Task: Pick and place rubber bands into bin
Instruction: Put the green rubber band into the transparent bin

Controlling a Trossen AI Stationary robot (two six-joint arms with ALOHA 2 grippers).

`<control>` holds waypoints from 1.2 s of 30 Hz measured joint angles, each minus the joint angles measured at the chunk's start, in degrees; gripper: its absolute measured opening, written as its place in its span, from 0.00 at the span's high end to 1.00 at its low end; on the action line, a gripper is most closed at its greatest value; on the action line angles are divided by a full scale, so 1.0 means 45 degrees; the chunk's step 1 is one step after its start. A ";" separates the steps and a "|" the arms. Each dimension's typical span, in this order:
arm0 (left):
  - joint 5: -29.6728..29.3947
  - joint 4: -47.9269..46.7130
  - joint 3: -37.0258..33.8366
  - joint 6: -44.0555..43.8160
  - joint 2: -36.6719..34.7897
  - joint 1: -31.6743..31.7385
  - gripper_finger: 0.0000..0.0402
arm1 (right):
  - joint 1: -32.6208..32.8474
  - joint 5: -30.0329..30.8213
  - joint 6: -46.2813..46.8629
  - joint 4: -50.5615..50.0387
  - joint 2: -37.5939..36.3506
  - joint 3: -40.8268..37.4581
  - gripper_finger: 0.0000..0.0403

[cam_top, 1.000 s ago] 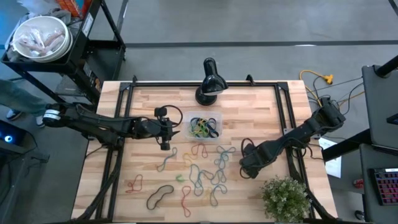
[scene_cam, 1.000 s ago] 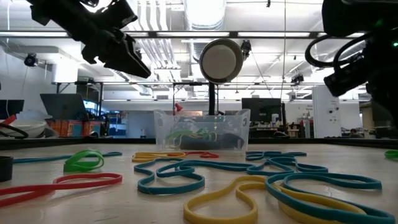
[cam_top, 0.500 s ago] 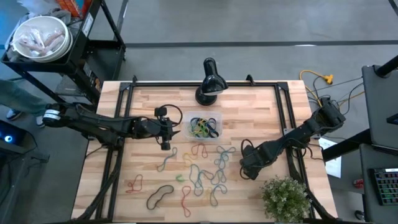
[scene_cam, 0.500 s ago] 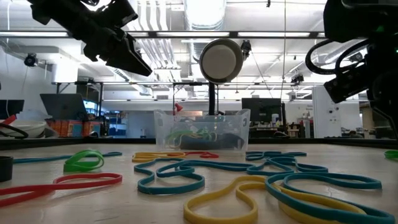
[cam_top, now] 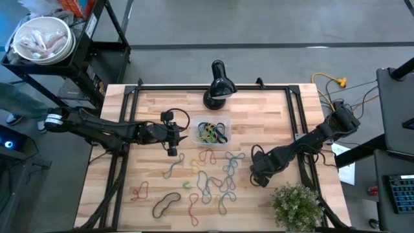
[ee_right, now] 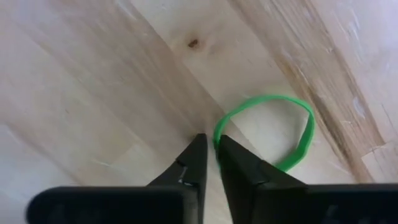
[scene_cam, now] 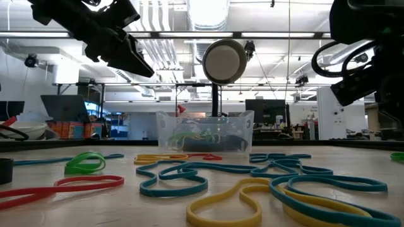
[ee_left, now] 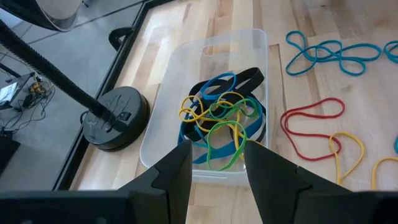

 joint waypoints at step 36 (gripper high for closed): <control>0.0004 0.0001 -0.0015 -0.0019 0.0002 0.0004 0.67 | -0.0143 0.9083 -1.0461 0.0566 0.0038 0.5660 0.98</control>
